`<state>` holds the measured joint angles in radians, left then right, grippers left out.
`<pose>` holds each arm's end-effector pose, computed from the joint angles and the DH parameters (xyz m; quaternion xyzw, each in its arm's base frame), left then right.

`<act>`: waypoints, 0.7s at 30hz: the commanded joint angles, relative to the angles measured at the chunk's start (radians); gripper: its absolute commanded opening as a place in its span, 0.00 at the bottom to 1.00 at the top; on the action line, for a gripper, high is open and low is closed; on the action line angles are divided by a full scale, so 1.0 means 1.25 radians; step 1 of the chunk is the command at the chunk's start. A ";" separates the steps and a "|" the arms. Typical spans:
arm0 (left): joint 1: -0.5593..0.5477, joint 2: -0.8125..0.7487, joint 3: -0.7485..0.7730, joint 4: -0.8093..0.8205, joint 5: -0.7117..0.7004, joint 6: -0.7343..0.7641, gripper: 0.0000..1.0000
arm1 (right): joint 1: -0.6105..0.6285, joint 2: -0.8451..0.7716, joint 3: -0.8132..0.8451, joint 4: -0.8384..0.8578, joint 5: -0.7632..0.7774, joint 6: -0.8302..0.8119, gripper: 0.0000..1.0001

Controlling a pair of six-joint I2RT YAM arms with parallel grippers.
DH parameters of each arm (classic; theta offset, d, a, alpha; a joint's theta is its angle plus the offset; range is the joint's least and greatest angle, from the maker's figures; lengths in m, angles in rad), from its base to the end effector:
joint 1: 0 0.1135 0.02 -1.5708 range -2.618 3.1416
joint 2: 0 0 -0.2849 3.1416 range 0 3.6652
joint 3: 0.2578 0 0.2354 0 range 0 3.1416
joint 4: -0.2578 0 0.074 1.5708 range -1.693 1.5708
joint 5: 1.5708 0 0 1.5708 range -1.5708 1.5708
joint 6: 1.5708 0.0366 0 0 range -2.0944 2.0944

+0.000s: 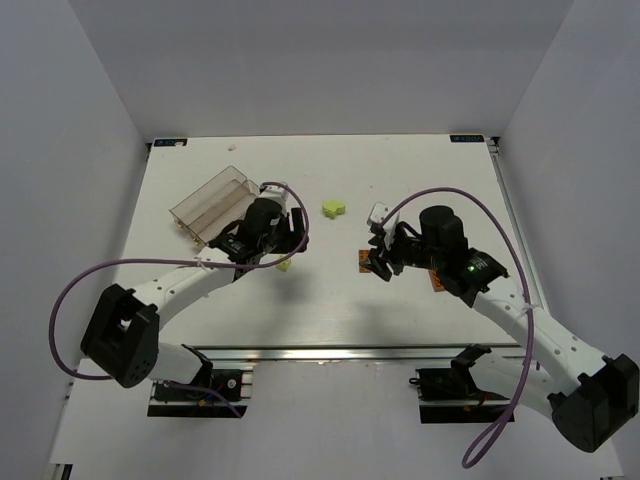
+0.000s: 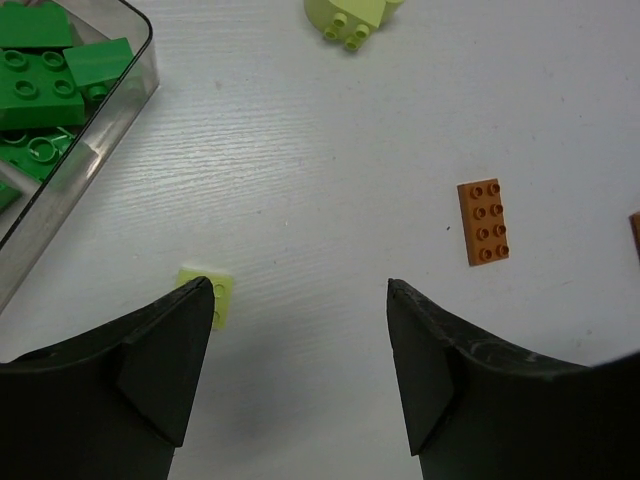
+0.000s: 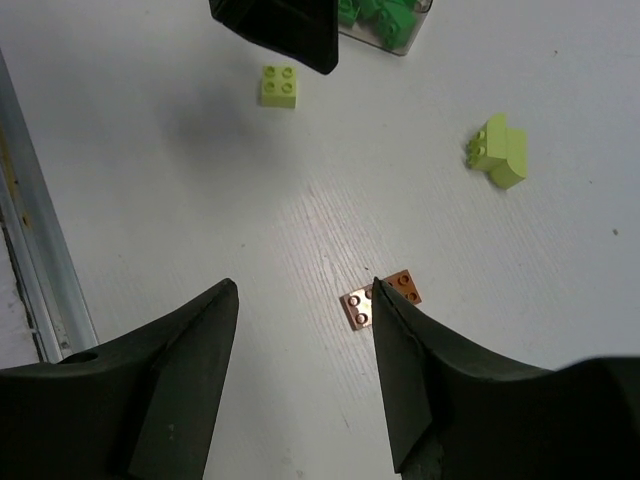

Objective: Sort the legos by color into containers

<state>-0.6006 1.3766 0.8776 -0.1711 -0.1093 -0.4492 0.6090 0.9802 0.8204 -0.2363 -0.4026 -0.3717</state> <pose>0.2334 -0.1550 0.2683 0.0443 0.8982 -0.1753 0.4008 0.1517 0.1233 0.3316 -0.4818 0.6673 0.2295 0.5194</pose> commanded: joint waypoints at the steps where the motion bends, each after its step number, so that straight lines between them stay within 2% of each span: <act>1: -0.004 -0.012 0.001 0.009 -0.061 -0.059 0.80 | 0.000 0.022 0.010 -0.027 -0.004 -0.084 0.62; 11: -0.012 0.122 0.061 -0.100 -0.122 -0.144 0.79 | 0.000 0.034 -0.001 -0.021 0.046 -0.139 0.62; 17: -0.012 0.195 0.083 -0.155 -0.245 -0.118 0.77 | -0.006 -0.007 -0.017 0.001 0.053 -0.133 0.64; 21: -0.012 0.234 0.123 -0.196 -0.270 -0.098 0.76 | -0.006 -0.017 -0.014 -0.005 0.035 -0.127 0.64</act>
<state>-0.6109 1.6741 0.9783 -0.3607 -0.3721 -0.5907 0.6079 0.9848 0.8017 -0.2665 -0.3428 -0.5312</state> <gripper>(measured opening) 0.764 0.646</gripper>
